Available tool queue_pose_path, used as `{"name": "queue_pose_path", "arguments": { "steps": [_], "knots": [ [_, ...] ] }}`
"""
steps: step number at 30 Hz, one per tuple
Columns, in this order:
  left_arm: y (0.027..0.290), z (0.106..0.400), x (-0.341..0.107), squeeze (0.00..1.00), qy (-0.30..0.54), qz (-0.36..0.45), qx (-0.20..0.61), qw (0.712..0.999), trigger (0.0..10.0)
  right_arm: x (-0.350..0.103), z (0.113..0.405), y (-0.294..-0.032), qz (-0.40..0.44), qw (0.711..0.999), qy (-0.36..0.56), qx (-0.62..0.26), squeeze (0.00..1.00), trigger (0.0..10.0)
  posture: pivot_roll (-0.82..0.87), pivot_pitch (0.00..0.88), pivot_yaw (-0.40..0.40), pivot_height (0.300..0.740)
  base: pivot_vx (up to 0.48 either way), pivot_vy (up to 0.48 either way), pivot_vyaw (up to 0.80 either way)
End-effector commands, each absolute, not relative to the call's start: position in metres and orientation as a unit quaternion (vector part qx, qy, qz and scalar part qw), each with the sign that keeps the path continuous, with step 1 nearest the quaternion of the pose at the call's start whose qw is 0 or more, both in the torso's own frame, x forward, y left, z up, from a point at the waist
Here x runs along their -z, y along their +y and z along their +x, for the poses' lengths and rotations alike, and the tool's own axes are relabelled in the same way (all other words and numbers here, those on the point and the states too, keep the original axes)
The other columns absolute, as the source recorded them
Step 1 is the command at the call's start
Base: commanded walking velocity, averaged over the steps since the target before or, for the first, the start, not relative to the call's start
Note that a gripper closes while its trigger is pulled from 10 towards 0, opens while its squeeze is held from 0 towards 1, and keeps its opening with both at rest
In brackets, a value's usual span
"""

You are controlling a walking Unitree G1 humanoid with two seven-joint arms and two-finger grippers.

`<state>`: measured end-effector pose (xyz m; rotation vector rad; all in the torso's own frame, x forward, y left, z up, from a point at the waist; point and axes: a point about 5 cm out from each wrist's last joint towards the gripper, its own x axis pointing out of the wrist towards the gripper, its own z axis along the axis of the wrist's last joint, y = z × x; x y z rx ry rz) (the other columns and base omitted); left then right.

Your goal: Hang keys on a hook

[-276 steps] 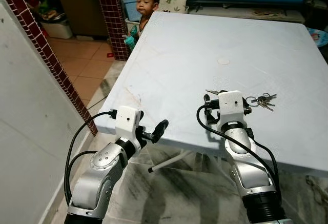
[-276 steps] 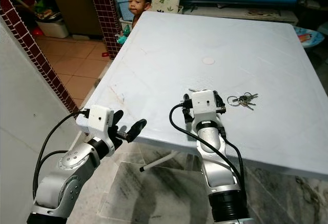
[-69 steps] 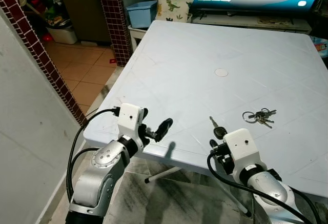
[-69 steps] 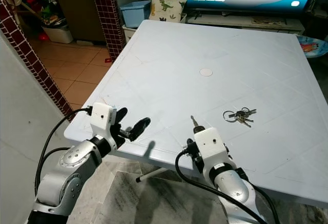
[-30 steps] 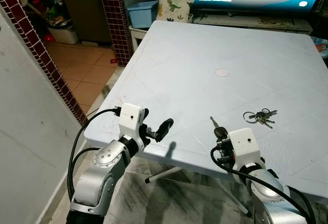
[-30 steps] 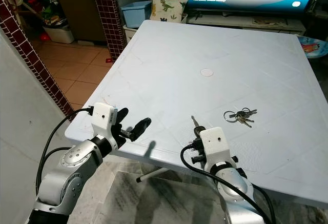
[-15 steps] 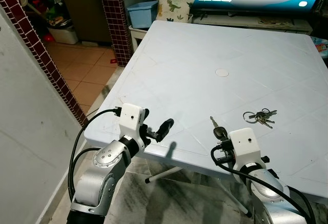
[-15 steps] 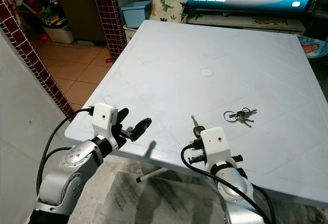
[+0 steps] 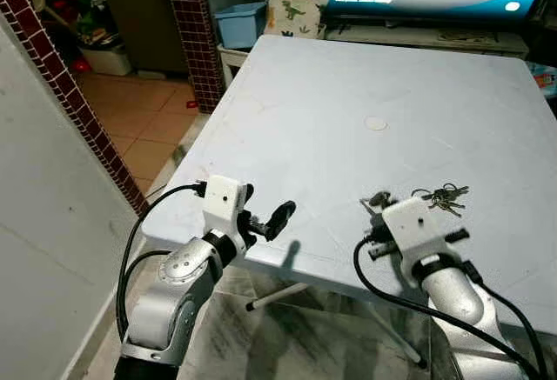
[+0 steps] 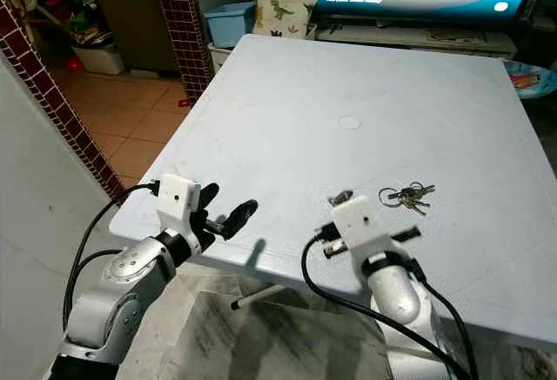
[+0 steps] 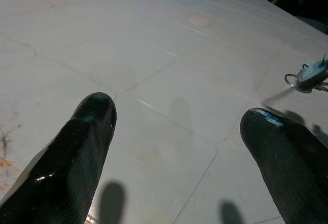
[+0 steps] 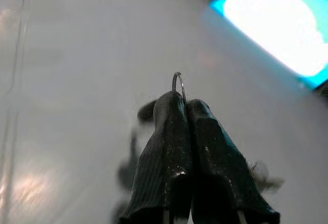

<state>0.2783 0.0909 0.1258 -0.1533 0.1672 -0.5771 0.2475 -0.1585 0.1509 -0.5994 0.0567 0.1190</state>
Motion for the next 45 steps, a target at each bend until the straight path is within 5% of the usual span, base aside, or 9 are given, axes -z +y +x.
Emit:
{"name": "queue_pose_path", "arguments": {
  "steps": [1, 11, 19, 26, 30, 31, 32, 39, 45],
  "knots": [
    [0.091, 0.280, -0.126, 0.00, 0.080, -0.071, 0.287, 0.952, 10.0, -0.161, 0.252, -0.157, -0.322, 0.945, -0.010, -0.052, 0.00, 0.0, -0.05, 0.039, 0.067, 0.740, 0.000, 0.000, 0.00],
    [0.091, 0.281, -0.126, 0.00, 0.078, -0.069, 0.286, 0.953, 10.0, -0.193, 0.279, -0.154, -0.380, 0.916, -0.113, -0.053, 0.00, 0.7, -0.05, 0.021, 0.069, 0.740, 0.000, 0.000, 0.00],
    [0.089, 0.283, -0.126, 0.00, 0.070, -0.057, 0.289, 0.953, 10.0, -0.214, 0.294, -0.148, -0.507, 0.831, -0.228, -0.024, 0.00, 4.8, -0.05, 0.000, 0.076, 0.740, 0.000, 0.000, 0.00],
    [0.090, 0.284, -0.126, 0.00, 0.070, -0.054, 0.288, 0.953, 10.0, -0.210, 0.293, -0.142, -0.544, 0.800, -0.248, -0.040, 0.00, 4.5, -0.05, 0.000, 0.082, 0.740, 0.000, 0.000, 0.00],
    [0.089, 0.285, -0.126, 0.00, 0.070, -0.054, 0.289, 0.953, 10.0, -0.208, 0.295, -0.145, -0.529, 0.812, -0.243, -0.042, 0.00, 6.6, -0.05, 0.000, 0.085, 0.740, 0.000, 0.000, 0.00],
    [0.089, 0.285, -0.126, 0.00, 0.069, -0.053, 0.290, 0.953, 10.0, -0.208, 0.298, -0.148, -0.485, 0.844, -0.224, -0.045, 0.00, 9.4, -0.05, 0.000, 0.087, 0.740, 0.000, 0.000, 0.00],
    [0.087, 0.285, -0.126, 0.00, 0.069, -0.053, 0.292, 0.952, 10.0, -0.210, 0.304, -0.154, -0.387, 0.900, -0.192, -0.052, 0.00, 10.0, -0.05, 0.000, 0.090, 0.740, 0.000, 0.000, 0.00],
    [0.087, 0.285, -0.125, 0.00, 0.068, -0.053, 0.294, 0.952, 10.0, -0.209, 0.316, -0.161, -0.116, 0.977, -0.116, -0.132, 0.00, 10.0, -0.05, 0.000, 0.090, 0.740, 0.000, 0.000, 0.00],
    [0.086, 0.286, -0.125, 0.00, 0.068, -0.053, 0.294, 0.952, 10.0, -0.214, 0.318, -0.157, 0.046, 0.971, -0.096, -0.215, 0.00, 10.0, -0.06, 0.000, 0.091, 0.740, 0.000, 0.000, 0.00]
  ]
}}
